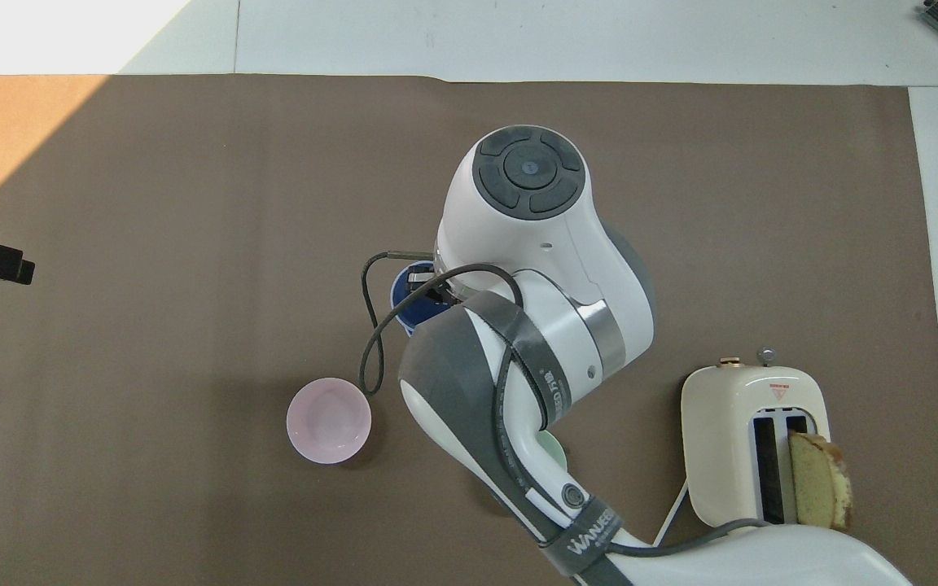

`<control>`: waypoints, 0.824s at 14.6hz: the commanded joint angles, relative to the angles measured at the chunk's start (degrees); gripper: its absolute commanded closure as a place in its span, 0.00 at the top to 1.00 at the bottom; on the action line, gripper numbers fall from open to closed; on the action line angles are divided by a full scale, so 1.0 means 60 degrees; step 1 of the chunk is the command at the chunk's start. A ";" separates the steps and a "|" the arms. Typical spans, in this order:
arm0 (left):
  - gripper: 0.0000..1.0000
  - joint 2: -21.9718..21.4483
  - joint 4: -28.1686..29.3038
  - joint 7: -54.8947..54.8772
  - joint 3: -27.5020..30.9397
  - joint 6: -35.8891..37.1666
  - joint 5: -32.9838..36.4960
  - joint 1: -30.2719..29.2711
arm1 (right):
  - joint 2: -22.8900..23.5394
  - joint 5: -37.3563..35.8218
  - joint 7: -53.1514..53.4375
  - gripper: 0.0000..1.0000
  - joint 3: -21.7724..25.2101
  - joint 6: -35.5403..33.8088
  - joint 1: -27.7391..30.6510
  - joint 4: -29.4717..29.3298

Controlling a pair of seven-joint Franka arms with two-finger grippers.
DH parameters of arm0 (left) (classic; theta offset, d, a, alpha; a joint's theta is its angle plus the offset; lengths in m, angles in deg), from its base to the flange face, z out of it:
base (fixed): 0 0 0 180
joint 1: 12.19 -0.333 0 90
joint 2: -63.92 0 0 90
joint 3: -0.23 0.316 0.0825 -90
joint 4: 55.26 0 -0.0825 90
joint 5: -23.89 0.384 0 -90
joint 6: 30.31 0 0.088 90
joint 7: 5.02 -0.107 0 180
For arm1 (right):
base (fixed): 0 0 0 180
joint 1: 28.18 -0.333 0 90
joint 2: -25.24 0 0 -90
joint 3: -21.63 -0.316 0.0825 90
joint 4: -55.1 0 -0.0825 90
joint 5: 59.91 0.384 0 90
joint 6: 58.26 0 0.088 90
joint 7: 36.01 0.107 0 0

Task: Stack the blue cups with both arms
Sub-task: 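Lower the cup into the centered cup and open the right gripper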

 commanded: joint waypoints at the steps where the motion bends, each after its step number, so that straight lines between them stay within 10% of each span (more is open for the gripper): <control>1: 1.00 -0.0069 -0.0075 -0.0142 -0.0084 0.0219 0.0141 -0.0114 | -0.0220 0.0232 0.0035 0.00 -0.0058 0.0009 0.0058 0.0472; 8: 1.00 -0.0069 -0.0075 -0.0157 -0.0084 0.0116 0.0126 -0.0114 | -0.0132 0.0261 0.0034 0.02 -0.0058 0.0287 -0.0074 0.0663; 10: 1.00 -0.0069 -0.0075 -0.0157 -0.0084 0.0116 0.0126 -0.0114 | -0.0118 0.0452 0.0020 0.99 -0.0044 0.0491 -0.0030 0.0663; 12: 1.00 -0.0069 -0.0075 -0.0157 -0.0085 0.0116 0.0126 -0.0100 | -0.0118 0.0335 -0.0141 1.00 -0.0043 0.0610 -0.0073 0.0634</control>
